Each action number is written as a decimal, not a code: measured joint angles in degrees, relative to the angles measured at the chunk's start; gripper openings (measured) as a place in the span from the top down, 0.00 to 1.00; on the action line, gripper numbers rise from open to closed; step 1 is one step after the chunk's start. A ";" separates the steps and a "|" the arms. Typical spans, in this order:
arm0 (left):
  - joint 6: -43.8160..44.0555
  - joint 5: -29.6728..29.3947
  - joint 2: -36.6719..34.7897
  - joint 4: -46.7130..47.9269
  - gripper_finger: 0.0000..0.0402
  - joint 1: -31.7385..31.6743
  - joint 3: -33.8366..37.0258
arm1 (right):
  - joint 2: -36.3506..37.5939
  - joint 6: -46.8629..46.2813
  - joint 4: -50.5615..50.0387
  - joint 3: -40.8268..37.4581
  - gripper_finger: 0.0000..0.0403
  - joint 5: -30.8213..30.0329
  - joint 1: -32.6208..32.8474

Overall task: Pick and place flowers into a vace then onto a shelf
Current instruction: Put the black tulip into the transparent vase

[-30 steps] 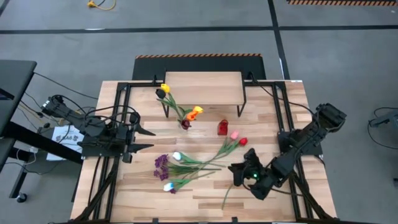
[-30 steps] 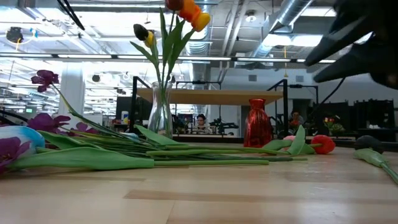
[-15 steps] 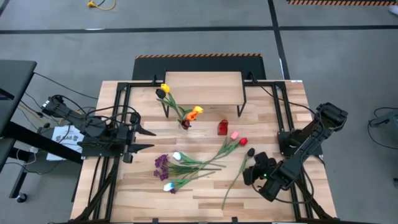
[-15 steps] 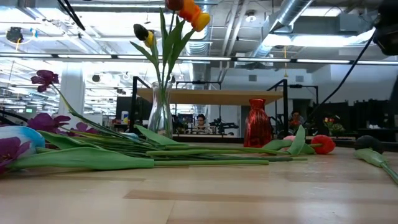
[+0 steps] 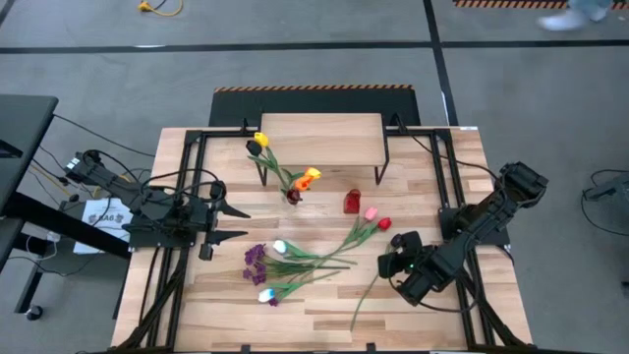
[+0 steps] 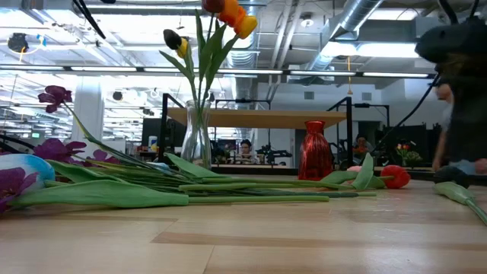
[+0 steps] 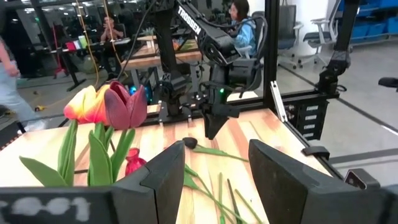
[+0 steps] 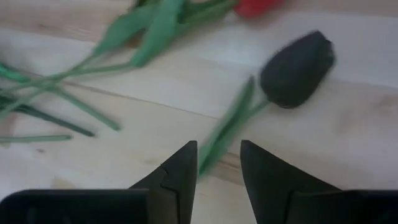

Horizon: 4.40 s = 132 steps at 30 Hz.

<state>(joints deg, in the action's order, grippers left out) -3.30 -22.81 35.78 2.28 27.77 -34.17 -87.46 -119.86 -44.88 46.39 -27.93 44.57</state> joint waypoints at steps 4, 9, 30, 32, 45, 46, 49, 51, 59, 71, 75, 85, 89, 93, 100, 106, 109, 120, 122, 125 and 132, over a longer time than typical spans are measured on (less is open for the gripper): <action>0.90 0.00 -0.06 -0.12 0.58 0.00 0.00 | 0.00 -0.32 -1.19 0.00 0.71 3.04 -0.79; 1.00 0.00 -0.14 -0.52 0.58 0.00 0.00 | 0.00 -2.39 -0.97 0.00 0.71 5.34 -2.15; 1.82 0.00 -0.14 -0.94 0.58 0.00 -0.01 | -4.42 -7.84 -0.60 -0.02 0.71 13.45 -9.01; 1.82 0.00 -0.15 -0.99 0.58 0.00 -0.02 | -5.97 -7.84 0.83 -0.02 0.71 13.42 -8.97; 1.71 -0.01 -0.16 -2.73 0.58 0.00 -0.02 | -6.46 -7.62 1.66 -0.09 0.71 12.47 -8.49; 1.71 -0.01 -0.14 -2.73 0.58 0.00 -0.02 | -6.07 -7.62 2.07 -0.17 0.71 12.07 -8.22; 1.71 -0.02 -0.16 -2.73 0.58 0.00 -0.02 | -5.57 -7.62 2.52 -0.11 0.71 10.54 -7.65; 1.71 -0.02 -0.14 -2.71 0.58 0.00 -0.02 | -5.57 -7.62 2.53 -0.11 0.71 10.40 -7.43; 1.65 -0.01 -0.15 -2.71 0.58 0.00 -0.02 | -5.64 -7.60 2.57 -0.09 0.71 9.98 -7.46; 1.47 -0.01 -0.16 -2.67 0.58 0.00 -0.02 | -5.64 -6.18 4.09 -0.04 0.71 9.60 -7.46; 1.47 -0.02 -0.16 -2.67 0.58 0.00 -0.02 | -5.64 -5.66 4.65 -0.04 0.71 9.29 -7.56; 1.47 -0.02 -0.16 -2.64 0.58 0.00 -0.02 | -5.64 -4.74 4.74 -0.02 0.71 8.20 -9.03; 1.47 0.00 -0.14 -2.64 0.58 0.00 -0.02 | -5.64 -3.81 4.84 -0.02 0.71 8.23 -10.16; 1.49 -0.02 -0.16 -2.64 0.58 0.00 -0.02 | -5.64 -2.10 5.11 -0.01 0.71 8.44 -11.32; 1.49 -0.02 -0.16 -2.62 0.58 0.00 -0.02 | -5.64 0.37 6.03 -0.54 0.71 11.56 -12.55; 1.50 -0.01 -0.14 -2.62 0.58 0.00 -0.02 | -5.29 0.88 8.34 -3.51 0.79 11.96 -12.20; 1.51 -0.02 -0.16 -2.62 0.58 0.00 -0.02 | -5.32 3.31 8.73 -3.79 0.89 10.87 -11.57; 2.17 -0.04 -0.16 -2.64 0.58 0.00 -0.02 | -5.95 10.80 11.24 -3.06 0.98 2.38 -8.37; 2.49 -0.02 -0.14 -2.62 0.58 0.00 -0.02 | -5.81 13.60 12.04 -1.53 0.99 -1.82 -7.53; 3.50 -0.02 -0.14 -2.63 0.58 0.01 -0.02 | -5.79 19.76 11.76 1.18 0.98 -7.41 -6.66; 7.31 -0.02 -0.14 -3.51 0.58 0.00 -0.02 | -5.78 48.49 18.81 9.48 0.99 -20.44 -6.94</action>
<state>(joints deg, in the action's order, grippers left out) 4.02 -22.83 35.64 -1.22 27.77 -34.20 -93.24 -71.37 -26.07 55.88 -48.36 37.62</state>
